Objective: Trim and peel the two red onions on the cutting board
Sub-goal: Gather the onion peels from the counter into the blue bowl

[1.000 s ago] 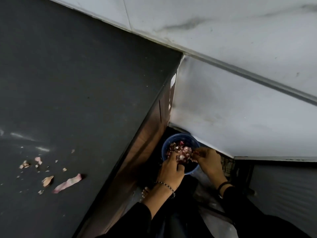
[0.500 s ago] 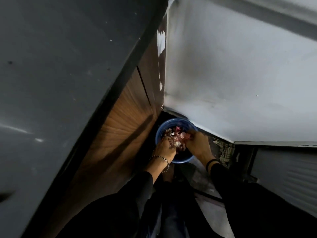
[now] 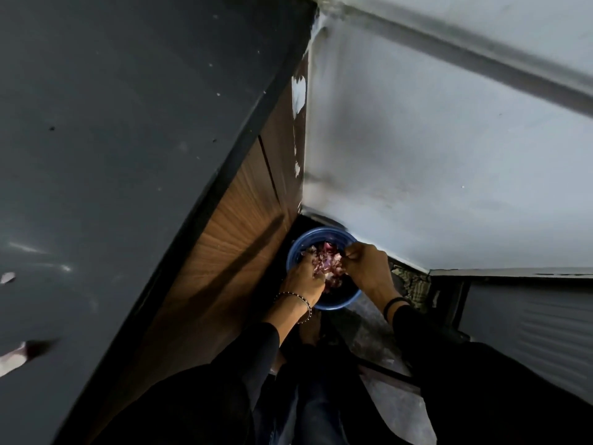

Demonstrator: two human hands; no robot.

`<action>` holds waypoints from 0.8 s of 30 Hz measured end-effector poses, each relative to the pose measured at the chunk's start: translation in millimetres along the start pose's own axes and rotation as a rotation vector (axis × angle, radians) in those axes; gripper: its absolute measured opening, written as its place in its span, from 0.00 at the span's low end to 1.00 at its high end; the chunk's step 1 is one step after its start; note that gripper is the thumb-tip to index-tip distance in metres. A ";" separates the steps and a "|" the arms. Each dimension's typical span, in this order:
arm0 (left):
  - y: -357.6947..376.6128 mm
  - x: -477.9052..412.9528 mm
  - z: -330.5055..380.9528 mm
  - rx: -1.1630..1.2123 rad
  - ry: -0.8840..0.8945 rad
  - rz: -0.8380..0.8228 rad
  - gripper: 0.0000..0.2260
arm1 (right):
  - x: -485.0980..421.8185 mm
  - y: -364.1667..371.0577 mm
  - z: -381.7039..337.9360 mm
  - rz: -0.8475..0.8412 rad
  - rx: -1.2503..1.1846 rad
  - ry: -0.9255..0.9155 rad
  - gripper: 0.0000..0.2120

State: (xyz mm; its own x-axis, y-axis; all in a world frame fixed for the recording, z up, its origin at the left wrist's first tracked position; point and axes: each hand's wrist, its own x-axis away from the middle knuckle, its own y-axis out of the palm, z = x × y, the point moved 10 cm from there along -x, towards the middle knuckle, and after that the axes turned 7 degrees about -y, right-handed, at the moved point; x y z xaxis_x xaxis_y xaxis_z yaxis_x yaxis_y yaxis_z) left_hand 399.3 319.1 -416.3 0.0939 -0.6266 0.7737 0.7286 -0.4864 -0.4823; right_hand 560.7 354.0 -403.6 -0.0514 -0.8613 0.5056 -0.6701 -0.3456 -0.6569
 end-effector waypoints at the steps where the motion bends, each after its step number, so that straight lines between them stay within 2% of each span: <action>1: -1.7 3.0 2.2 0.017 0.004 0.001 0.20 | 3.4 -2.3 -4.8 0.006 -0.018 -0.006 0.10; 4: -12.4 15.9 9.3 0.102 0.009 0.019 0.20 | 17.8 -15.5 -28.2 0.018 -0.037 -0.064 0.08; 7: -30.9 38.5 26.2 0.163 0.047 0.054 0.14 | 36.7 -34.6 -56.7 0.042 -0.074 -0.137 0.07; 15: -113.5 151.1 95.3 0.106 0.243 0.115 0.15 | 102.3 -102.6 -144.4 0.107 -0.164 -0.375 0.06; 24: -219.1 262.5 114.0 0.141 0.448 0.430 0.15 | 173.2 -155.6 -256.4 0.102 -0.259 -0.669 0.05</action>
State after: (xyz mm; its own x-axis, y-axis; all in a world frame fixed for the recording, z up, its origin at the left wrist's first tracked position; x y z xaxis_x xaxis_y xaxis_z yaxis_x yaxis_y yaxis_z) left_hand 341.7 330.6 -60.8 0.1276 -0.9567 0.2616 0.7742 -0.0688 -0.6292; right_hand 466.2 354.2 -70.4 0.2854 -0.9568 -0.0566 -0.8446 -0.2231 -0.4866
